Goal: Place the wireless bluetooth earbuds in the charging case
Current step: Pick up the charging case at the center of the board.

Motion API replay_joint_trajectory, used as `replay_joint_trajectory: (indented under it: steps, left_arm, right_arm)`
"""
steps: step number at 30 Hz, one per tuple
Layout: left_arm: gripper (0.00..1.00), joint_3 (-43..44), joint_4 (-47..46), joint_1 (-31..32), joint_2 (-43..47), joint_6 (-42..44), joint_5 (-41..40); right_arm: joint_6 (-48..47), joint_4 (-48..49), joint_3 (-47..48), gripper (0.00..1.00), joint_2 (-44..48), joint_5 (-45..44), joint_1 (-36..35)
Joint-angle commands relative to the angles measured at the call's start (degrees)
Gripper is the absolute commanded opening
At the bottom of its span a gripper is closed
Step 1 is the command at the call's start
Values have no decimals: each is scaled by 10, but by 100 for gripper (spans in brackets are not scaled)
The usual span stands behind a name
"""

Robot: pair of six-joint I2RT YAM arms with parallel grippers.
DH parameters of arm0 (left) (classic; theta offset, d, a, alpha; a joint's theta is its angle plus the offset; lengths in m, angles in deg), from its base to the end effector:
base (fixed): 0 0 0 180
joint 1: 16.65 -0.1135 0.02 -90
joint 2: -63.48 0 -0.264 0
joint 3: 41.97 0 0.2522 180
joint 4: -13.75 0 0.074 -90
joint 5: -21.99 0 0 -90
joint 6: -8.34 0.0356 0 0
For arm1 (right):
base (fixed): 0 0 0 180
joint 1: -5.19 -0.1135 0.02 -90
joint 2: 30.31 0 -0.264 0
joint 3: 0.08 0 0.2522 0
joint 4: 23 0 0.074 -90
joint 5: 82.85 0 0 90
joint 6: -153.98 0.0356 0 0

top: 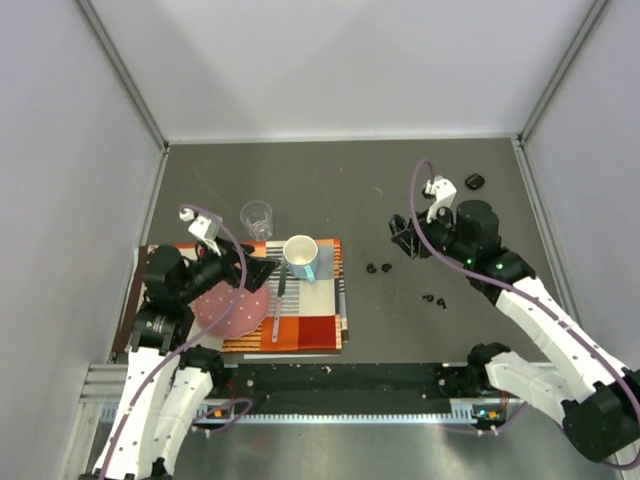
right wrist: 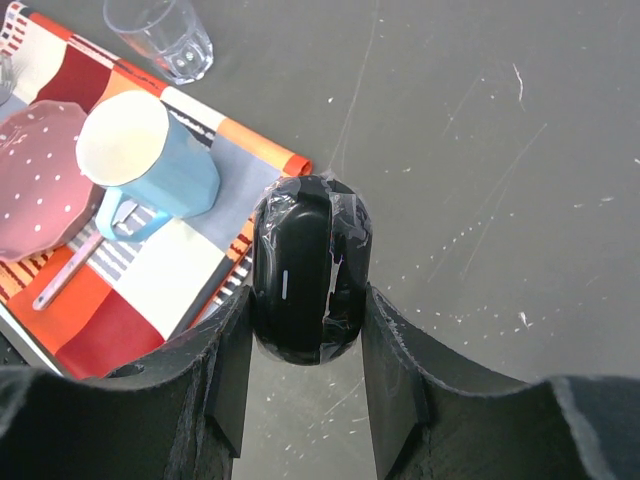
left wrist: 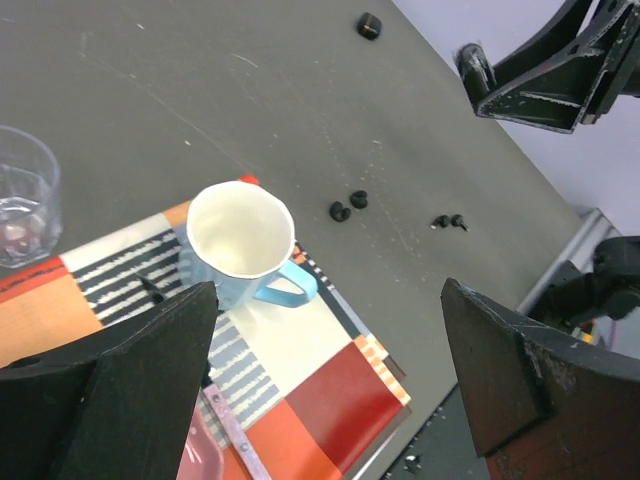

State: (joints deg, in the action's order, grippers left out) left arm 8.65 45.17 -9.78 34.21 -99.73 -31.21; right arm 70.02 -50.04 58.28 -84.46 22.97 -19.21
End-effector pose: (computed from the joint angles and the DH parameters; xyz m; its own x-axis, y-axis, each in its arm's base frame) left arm 0.1221 -0.0362 0.3165 -0.3764 -0.2048 -0.9035 0.5939 0.6952 -0.4050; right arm 0.1933 0.0983 0.3040 -0.4173 -0.0781 -0.9054 -0.5856 0.7850 0.2022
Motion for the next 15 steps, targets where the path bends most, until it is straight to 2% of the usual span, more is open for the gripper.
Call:
replay_joint_trajectory:
  steps: [1,3,15]
  left_arm:
    - [98,24,-49,-2,-22,-37,63]
    - [98,29,-64,-1,-29,-65,73]
    - [98,47,-63,9,-39,-80,69]
  right_arm:
    - [-32,1,-4,0,31,20,-16]
    - [-48,-3,-6,0,47,22,-21]
    - [-94,-7,-34,0,126,38,-43]
